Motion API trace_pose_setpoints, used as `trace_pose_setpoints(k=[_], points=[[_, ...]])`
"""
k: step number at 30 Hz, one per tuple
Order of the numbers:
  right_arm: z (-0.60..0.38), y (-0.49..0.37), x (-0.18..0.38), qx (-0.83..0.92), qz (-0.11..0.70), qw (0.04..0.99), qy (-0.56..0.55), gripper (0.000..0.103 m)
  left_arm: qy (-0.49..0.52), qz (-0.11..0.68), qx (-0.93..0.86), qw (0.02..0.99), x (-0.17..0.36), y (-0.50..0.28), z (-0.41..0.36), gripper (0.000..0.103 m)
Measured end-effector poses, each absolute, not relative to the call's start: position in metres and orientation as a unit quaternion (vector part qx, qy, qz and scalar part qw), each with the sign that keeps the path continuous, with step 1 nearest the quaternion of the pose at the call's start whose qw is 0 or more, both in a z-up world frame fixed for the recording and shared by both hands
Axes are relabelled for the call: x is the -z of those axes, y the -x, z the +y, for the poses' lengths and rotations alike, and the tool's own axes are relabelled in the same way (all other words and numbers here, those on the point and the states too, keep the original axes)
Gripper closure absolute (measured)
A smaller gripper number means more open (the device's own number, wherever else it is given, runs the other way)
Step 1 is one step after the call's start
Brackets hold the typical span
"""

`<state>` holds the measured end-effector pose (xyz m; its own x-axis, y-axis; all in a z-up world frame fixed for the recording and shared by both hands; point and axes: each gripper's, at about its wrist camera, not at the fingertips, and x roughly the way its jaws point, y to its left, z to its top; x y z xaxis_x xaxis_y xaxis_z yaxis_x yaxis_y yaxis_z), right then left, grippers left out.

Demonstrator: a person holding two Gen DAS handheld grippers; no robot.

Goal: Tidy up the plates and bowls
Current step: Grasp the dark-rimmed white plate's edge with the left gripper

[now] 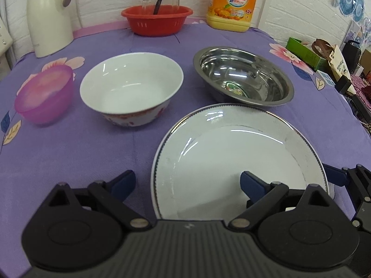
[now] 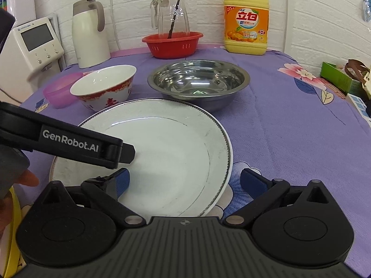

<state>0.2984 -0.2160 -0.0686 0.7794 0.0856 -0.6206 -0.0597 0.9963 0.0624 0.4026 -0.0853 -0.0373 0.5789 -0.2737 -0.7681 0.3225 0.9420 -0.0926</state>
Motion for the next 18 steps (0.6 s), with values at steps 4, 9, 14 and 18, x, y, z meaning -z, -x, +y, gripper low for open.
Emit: trace_pose_setpoints(k=[4, 9, 14, 18], points=[[-0.214, -0.3, 0.069, -0.059, 0.329, 0.942, -0.018, 0.0, -0.043, 0.424, 0.185, 0.885, 0.038, -0.4, -0.095, 0.011], [-0.205, -0.302, 0.068, -0.07, 0.332, 0.941, -0.01, 0.0, -0.053, 0.424, 0.186, 0.885, 0.038, -0.399, -0.103, 0.011], [-0.209, -0.297, 0.063, -0.051, 0.336, 0.94, -0.031, 0.0, -0.029, 0.427, 0.194, 0.883, 0.035, -0.391, -0.102, 0.011], [-0.215, -0.284, 0.059, -0.044, 0.33, 0.942, -0.043, 0.0, -0.025, 0.421, 0.205, 0.883, 0.031, -0.379, -0.104, 0.011]])
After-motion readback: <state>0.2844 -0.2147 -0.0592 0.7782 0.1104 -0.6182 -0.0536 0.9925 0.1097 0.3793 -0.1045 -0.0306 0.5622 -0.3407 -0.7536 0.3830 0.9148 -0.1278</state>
